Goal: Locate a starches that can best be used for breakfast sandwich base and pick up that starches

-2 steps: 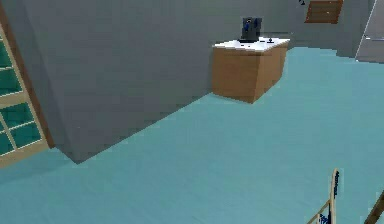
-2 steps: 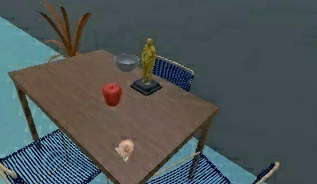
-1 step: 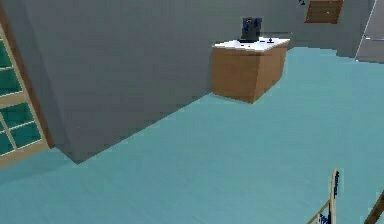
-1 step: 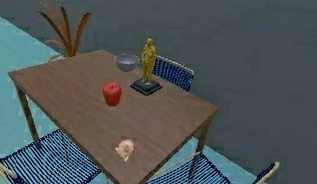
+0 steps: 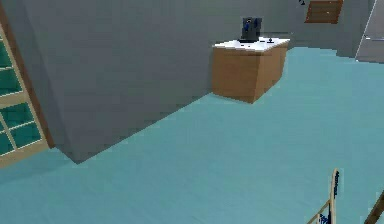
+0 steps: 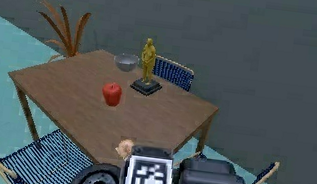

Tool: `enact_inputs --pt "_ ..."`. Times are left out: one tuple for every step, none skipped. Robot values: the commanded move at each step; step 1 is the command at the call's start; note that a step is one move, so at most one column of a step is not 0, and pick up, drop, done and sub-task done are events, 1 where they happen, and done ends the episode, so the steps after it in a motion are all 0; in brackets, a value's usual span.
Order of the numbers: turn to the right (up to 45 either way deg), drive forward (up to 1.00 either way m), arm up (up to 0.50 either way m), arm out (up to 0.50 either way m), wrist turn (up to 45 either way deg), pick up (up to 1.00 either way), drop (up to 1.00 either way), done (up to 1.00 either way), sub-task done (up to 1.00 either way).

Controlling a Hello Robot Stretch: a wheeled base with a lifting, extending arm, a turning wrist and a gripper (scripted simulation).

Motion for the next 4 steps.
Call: enact_inputs --pt "0.0 0.0 0.0 0.26 0.0 0.0 0.0 0.0 0.0" --pt "0.0 0.0 0.0 0.0 45.0 0.0 0.0 0.0 0.0" --pt "0.0 0.0 0.0 0.0 45.0 0.0 0.0 0.0 0.0" --pt "0.0 0.0 0.0 0.0 45.0 0.0 0.0 0.0 0.0"
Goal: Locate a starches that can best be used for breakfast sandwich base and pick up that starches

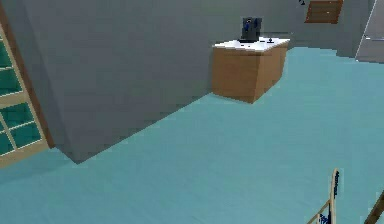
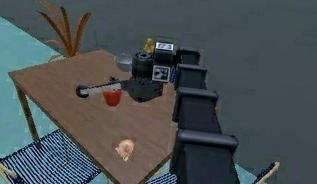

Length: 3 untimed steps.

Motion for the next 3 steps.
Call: enact_inputs --pt "0.0 0.0 0.0 0.0 30.0 0.0 0.0 0.0 0.0" --pt "0.0 0.0 -0.3 0.0 0.0 0.0 0.0 0.0 0.0" --pt "0.0 0.0 0.0 0.0 0.0 1.0 0.0 0.0 0.0"
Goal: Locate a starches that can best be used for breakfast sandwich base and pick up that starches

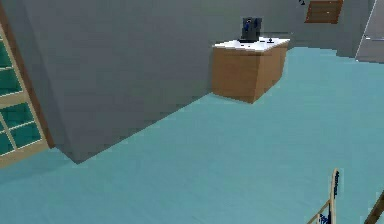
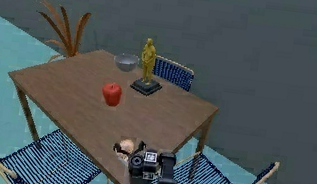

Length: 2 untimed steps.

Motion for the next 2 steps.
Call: enact_inputs --pt "0.0 0.0 0.1 0.0 0.0 0.0 0.0 0.0 0.0" --pt "0.0 0.0 0.0 0.0 0.0 0.0 0.0 1.0 0.0"
